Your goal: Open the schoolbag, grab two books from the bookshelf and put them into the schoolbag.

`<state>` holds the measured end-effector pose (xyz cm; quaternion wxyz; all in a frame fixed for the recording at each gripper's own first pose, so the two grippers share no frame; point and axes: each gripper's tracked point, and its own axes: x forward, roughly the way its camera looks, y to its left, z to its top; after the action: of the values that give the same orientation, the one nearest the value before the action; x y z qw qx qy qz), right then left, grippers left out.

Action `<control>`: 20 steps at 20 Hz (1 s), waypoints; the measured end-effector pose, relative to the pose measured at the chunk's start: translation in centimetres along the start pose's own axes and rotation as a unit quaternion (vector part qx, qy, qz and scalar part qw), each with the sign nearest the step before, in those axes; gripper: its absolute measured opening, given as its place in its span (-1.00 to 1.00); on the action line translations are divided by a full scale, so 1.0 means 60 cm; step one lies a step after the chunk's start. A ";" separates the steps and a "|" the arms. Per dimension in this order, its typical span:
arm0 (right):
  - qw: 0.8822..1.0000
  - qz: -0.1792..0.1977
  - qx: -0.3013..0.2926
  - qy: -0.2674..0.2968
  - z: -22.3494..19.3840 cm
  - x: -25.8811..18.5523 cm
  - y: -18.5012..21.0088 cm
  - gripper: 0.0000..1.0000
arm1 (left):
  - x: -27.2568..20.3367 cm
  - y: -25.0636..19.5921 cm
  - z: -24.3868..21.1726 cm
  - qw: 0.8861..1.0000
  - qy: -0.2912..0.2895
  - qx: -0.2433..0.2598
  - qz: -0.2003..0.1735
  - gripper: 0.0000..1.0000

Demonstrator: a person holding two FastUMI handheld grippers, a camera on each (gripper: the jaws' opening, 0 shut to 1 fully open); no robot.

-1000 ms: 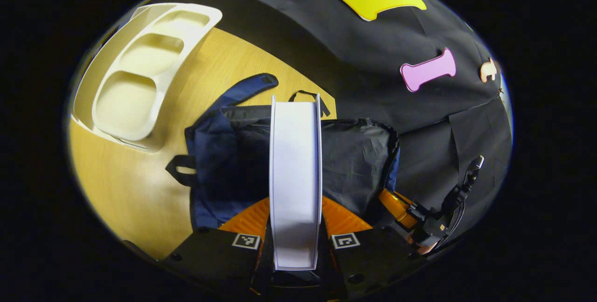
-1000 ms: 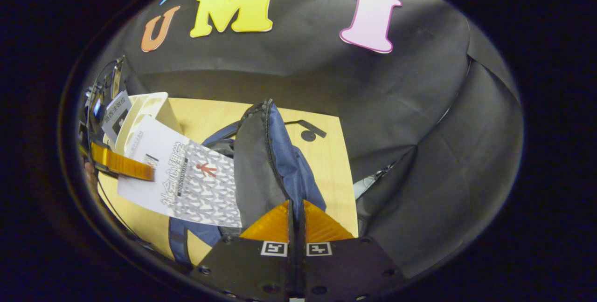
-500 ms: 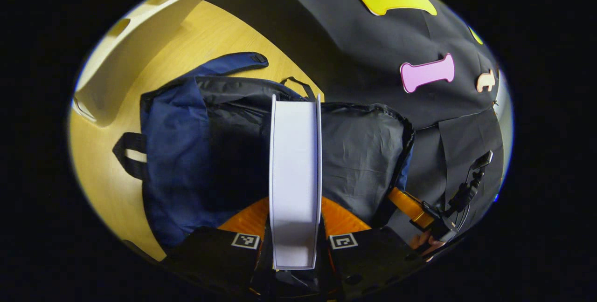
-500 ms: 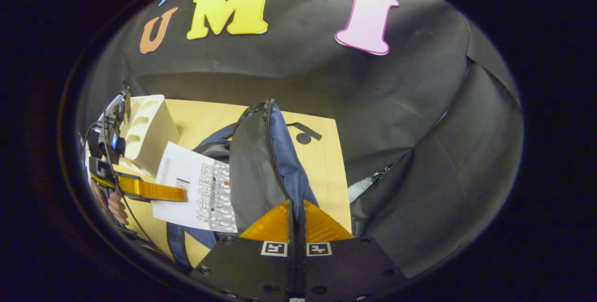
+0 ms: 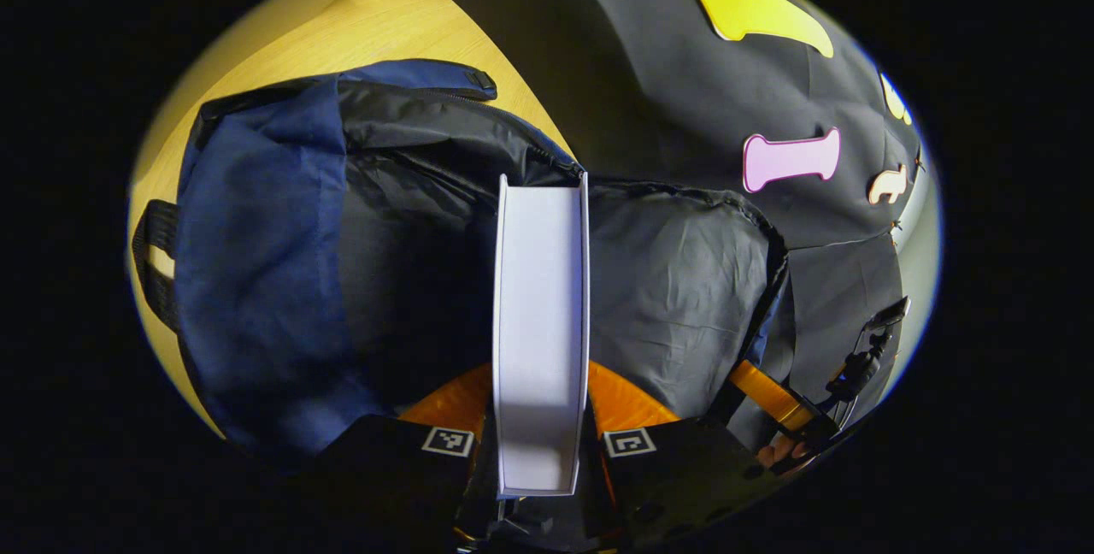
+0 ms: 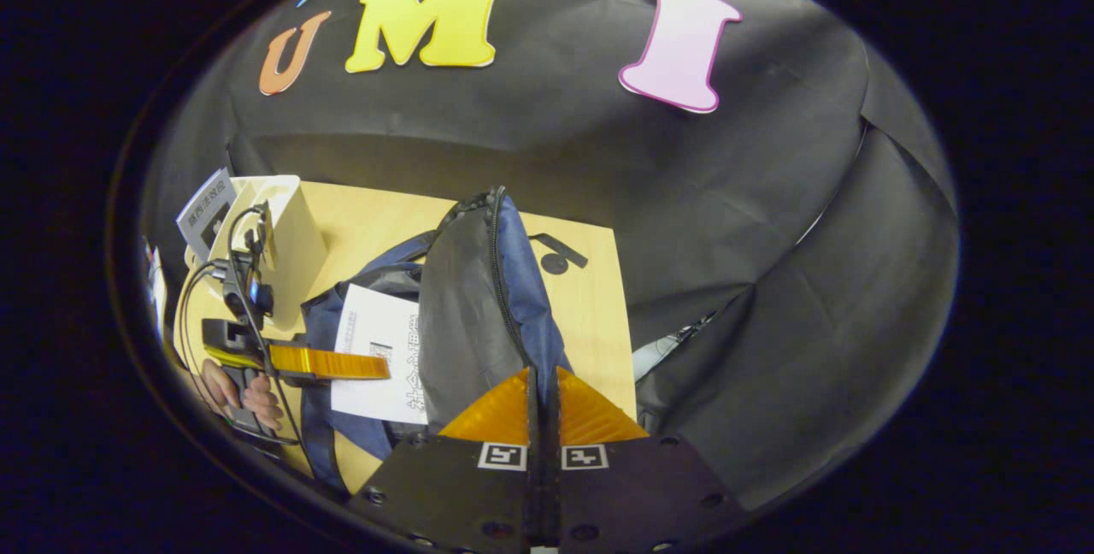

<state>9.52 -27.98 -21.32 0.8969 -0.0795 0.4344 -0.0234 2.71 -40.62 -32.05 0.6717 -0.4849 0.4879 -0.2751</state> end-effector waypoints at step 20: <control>1.000 0.023 0.012 0.004 -0.015 0.010 0.025 -1.00 | -0.129 0.057 0.050 0.950 0.007 0.175 0.259 0.55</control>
<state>9.18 -26.67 -22.57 0.8965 -0.0589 0.4391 -0.0079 2.22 -31.65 -32.02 0.7906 -0.2151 0.5455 -0.1763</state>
